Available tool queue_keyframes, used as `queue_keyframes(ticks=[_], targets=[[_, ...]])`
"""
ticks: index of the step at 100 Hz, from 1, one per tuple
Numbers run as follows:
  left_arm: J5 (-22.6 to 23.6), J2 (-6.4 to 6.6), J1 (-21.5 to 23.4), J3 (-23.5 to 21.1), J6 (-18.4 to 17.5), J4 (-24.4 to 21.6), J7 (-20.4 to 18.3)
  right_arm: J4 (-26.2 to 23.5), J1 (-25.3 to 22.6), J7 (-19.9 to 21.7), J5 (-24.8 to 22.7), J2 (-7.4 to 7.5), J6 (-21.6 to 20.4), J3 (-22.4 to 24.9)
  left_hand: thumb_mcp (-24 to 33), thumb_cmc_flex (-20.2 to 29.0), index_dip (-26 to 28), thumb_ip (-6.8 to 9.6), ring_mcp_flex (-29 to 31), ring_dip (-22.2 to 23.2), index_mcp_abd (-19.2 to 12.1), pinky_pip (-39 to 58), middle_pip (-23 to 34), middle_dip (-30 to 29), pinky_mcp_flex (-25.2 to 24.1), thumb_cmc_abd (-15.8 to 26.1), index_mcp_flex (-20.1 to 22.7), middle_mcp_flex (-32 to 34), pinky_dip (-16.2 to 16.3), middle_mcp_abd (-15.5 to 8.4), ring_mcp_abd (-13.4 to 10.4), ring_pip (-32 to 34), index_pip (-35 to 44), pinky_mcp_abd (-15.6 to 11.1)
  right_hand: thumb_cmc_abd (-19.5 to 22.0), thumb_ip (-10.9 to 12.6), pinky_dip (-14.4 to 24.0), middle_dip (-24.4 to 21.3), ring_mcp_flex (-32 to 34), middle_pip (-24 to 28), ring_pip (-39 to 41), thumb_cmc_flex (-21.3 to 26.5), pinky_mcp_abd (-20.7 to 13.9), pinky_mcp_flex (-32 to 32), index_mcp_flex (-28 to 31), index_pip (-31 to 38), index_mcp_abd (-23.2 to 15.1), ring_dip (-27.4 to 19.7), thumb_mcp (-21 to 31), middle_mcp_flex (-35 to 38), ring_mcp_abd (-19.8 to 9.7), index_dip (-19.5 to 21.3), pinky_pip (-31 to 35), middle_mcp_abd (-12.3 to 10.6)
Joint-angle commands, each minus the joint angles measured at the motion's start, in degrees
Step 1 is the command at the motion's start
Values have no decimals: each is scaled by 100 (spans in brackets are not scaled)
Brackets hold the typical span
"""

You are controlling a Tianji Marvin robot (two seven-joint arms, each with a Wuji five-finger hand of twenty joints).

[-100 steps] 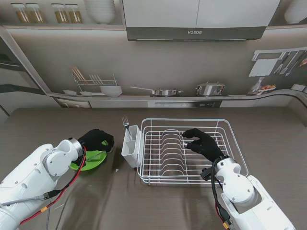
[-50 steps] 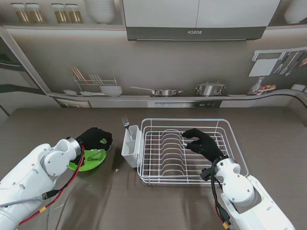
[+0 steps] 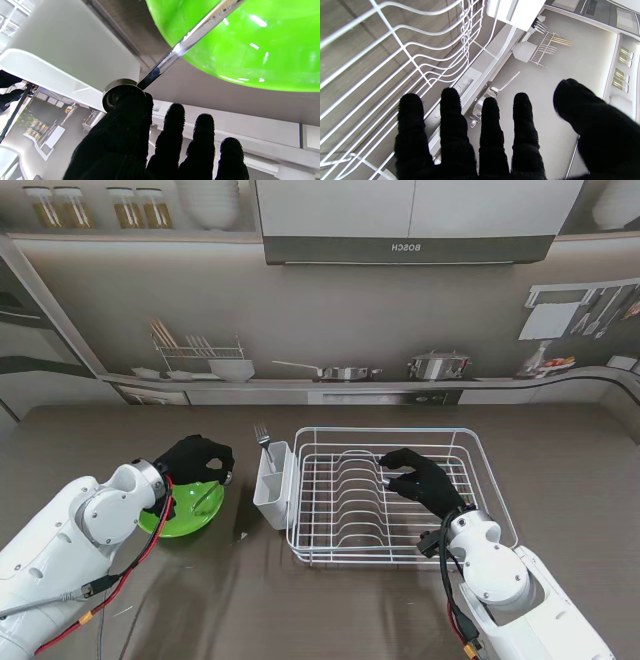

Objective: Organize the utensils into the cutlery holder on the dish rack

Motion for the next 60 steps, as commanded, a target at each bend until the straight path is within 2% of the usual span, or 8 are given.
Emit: queue_keyframes(ticks=[1, 17, 43, 60], targets=[[-35, -35, 19, -67, 19, -161, -76, -18, -19, 76, 10, -25, -1, -19, 475, 194, 337, -2, -64, -48, -486, -84, 80, 72, -102, 109, 505, -86, 83, 46, -13, -84, 577, -95, 102, 154, 82, -53, 82, -52, 68, -216, -221, -24, -123, -63, -28, 36, -28, 23, -60, -164, -76, 3], [-110, -33, 134, -242, 70, -403, -167, -16, -18, 81, 15, -25, 8, -15, 754, 43, 442, -103, -55, -6, -513, -80, 175, 226, -92, 38, 529, -65, 93, 21, -64, -33, 614, -115, 103, 156, 81, -54, 81, -55, 68, -209, -230, -33, -121, -62, -17, 36, -31, 16, -58, -163, -80, 10], [-226, -57, 397, -515, 189, -782, -166, -16, -17, 84, -2, -23, 6, -14, 851, -17, 453, -137, -37, 68, -533, -82, 249, 321, -126, 4, 548, -33, 106, 44, -126, 65, 615, -121, 100, 156, 83, -55, 87, -55, 70, -211, -231, -26, -123, -64, -27, 37, -32, 24, -56, -164, -79, 13], [-532, -108, 500, -612, 265, -1040, -120, -15, -14, 82, 5, -24, 9, -25, 883, -24, 409, -130, -75, 124, -495, -63, 234, 351, -128, 1, 569, -68, 131, 68, -134, 118, 554, -204, 104, 155, 83, -54, 84, -56, 68, -220, -223, -32, -127, -67, -27, 37, -35, 17, -53, -165, -83, 11]])
